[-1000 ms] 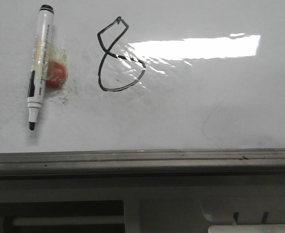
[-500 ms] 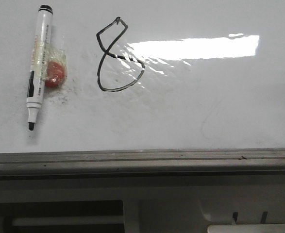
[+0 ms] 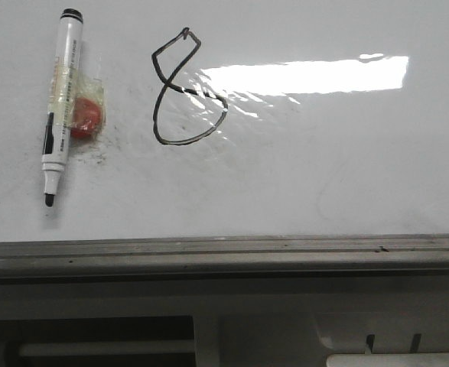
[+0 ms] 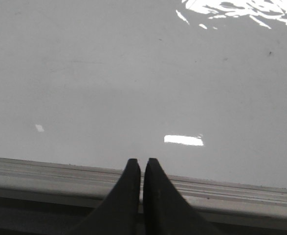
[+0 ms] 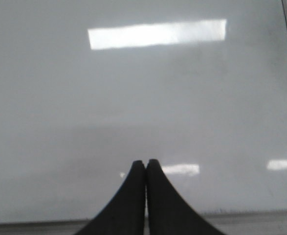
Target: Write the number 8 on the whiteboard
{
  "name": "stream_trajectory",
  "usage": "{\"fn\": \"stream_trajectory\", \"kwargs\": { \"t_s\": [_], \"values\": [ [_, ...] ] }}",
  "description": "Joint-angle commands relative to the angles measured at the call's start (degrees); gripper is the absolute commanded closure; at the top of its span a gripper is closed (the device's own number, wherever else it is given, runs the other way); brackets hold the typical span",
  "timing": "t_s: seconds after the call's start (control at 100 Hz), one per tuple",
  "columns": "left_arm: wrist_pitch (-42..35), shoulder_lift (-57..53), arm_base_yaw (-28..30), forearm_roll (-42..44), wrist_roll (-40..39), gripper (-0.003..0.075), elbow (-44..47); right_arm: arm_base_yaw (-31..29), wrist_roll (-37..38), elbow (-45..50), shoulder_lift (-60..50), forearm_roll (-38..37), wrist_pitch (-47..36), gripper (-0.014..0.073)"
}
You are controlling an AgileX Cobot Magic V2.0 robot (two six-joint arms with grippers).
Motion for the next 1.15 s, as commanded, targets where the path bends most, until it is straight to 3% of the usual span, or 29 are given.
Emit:
{"fn": "stream_trajectory", "kwargs": {
  "t_s": [0.0, 0.17, 1.14],
  "values": [
    [-2.66, -1.77, 0.09, -0.5, -0.64, 0.0741, 1.88, -0.51, -0.64, 0.68, -1.58, -0.96, 0.85, 0.0657],
    [-2.66, -1.77, 0.09, -0.5, -0.64, 0.0741, 1.88, -0.51, -1.4, 0.68, -1.58, -0.85, 7.14, 0.0657],
    [-2.66, -1.77, 0.09, -0.5, -0.64, 0.0741, 1.88, -0.51, -1.89, 0.68, -1.58, -0.85, 7.06, 0.0657]
  ]
}}
